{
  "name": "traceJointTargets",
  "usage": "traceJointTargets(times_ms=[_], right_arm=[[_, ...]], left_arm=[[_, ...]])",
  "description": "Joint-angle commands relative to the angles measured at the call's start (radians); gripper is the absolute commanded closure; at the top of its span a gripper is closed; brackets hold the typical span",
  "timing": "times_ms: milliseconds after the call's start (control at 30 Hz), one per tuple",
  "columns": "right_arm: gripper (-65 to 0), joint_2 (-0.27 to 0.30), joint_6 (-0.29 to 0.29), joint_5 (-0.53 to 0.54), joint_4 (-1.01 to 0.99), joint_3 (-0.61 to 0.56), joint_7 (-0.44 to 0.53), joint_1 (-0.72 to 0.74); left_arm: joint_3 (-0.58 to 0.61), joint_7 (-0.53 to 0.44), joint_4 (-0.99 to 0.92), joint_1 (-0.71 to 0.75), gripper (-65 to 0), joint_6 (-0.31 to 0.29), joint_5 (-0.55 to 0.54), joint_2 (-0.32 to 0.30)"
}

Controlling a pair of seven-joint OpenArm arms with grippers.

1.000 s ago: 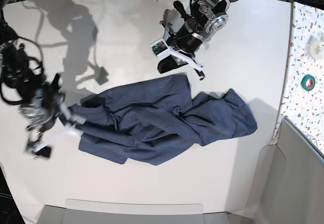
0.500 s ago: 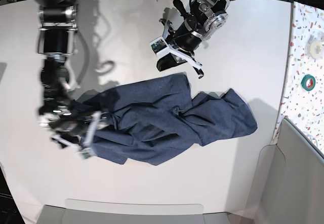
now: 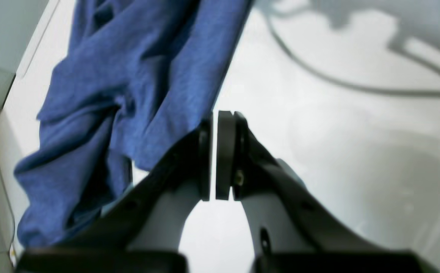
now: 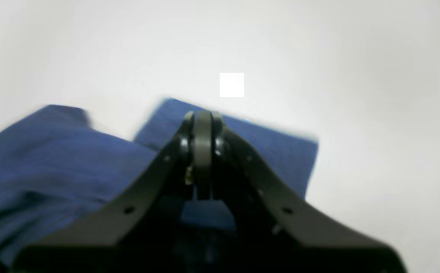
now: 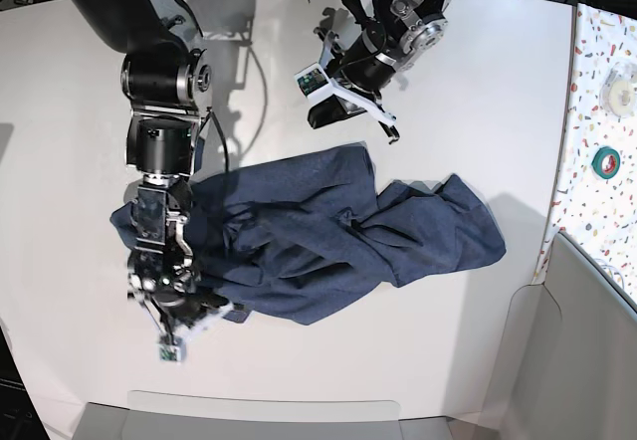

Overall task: Layout the t-shirt on the table in an organized manner, then fold the t-shirt properly
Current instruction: 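Regrasp the t-shirt edge with the right gripper and pull it outward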

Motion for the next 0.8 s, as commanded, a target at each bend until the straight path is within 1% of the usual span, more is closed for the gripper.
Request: traceJointTargets(times_ms=[0, 67, 200, 300, 433, 600, 700, 767], right_arm=[[0.0, -0.007, -0.013, 0.023, -0.001, 0.013, 0.036, 0.023], [0.0, 0.01, -0.036, 0.042, -0.015, 0.049, 0.045, 0.004], [0.0, 0.019, -0.037, 0.069, -0.046, 0.06, 0.021, -0.017], [0.0, 0.024, -0.037, 0.069, -0.092, 0.061, 0.025, -0.025], [0.0, 0.05, -0.037, 0.069, -0.152, 0.061, 0.027, -0.025], [0.0, 0.11, -0.037, 0.062, -0.228, 0.053, 0.067, 0.007], [0.0, 0.163, -0.037, 0.056, -0.316, 0.049, 0.11, 0.064], [0.0, 0.202, -0.037, 0.056, -0.379, 0.015, 0.151, 0.115]], left_arm=[[-0.003, -0.019, 0.018, -0.006, -0.1, 0.015, 0.001, 0.002], [-0.017, -0.019, 0.018, -0.005, -0.1, 0.015, 0.001, 0.002], [-0.021, -0.019, 0.018, -0.005, -0.1, 0.015, 0.001, 0.002], [-0.021, -0.019, 0.018, -0.005, -0.1, 0.015, 0.001, 0.002], [-0.023, -0.019, 0.018, 0.014, -0.1, 0.015, 0.001, 0.001], [-0.023, -0.019, 0.022, 0.049, 0.0, 0.015, 0.002, 0.001], [-0.024, -0.019, 0.039, 0.083, 0.0, 0.015, 0.002, -0.032], [-0.024, -0.019, 0.062, 0.114, 0.0, 0.015, 0.002, -0.047]])
